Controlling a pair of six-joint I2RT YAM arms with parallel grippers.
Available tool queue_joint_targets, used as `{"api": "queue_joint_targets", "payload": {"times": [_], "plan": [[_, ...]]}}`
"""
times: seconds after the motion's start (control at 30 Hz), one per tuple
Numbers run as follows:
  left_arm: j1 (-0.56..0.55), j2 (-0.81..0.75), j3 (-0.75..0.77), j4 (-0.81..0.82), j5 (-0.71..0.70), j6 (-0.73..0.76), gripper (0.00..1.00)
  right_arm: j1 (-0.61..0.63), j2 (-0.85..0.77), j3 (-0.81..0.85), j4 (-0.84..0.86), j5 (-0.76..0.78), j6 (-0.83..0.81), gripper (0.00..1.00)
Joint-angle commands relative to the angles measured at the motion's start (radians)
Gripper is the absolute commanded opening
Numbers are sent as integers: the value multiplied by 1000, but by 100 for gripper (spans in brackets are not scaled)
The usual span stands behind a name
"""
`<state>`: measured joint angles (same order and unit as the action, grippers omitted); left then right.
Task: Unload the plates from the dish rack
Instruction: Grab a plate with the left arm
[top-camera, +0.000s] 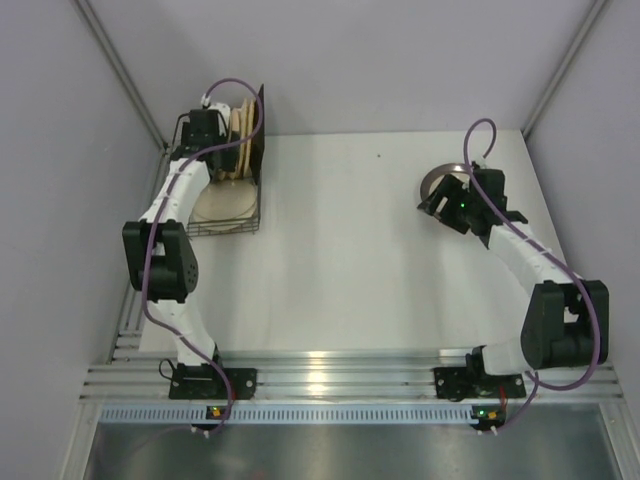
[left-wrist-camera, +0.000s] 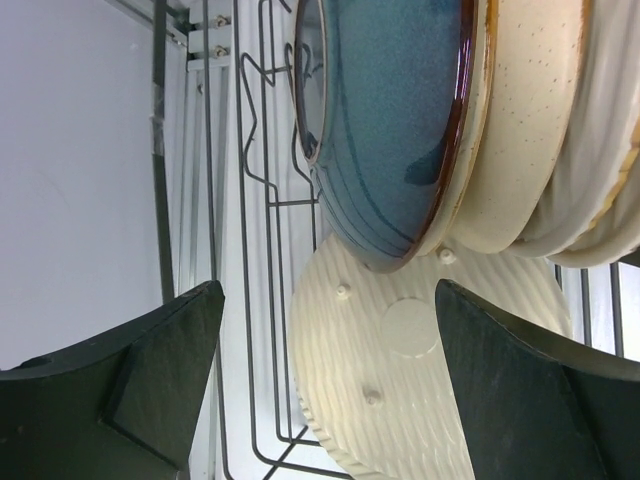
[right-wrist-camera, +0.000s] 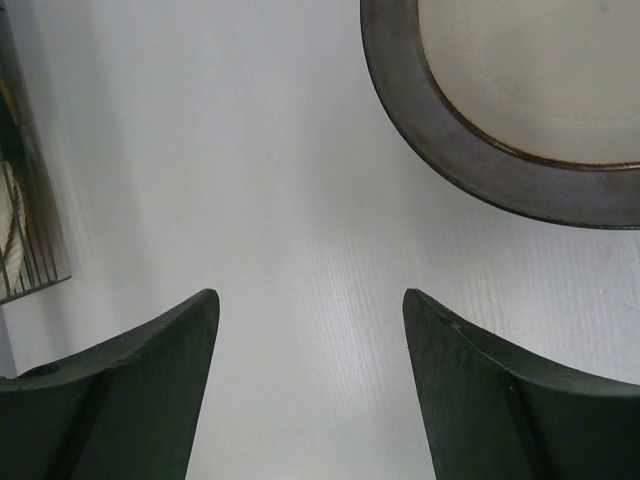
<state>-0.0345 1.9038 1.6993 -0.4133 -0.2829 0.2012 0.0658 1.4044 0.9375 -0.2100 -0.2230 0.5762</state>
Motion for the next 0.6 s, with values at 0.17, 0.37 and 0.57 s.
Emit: {"api": "queue_joint_targets", "payload": {"times": [0.17,0.37,0.57], "plan": [[4,63,52,33,-58,24,91,19,24,37,20,-1,-6,74],[4,80,59,51,-87,35,91,19,34,38,23,4,-4,75],[10,106,65,90,-125,41,90,20,41,41,23,7,-4,75]]}}
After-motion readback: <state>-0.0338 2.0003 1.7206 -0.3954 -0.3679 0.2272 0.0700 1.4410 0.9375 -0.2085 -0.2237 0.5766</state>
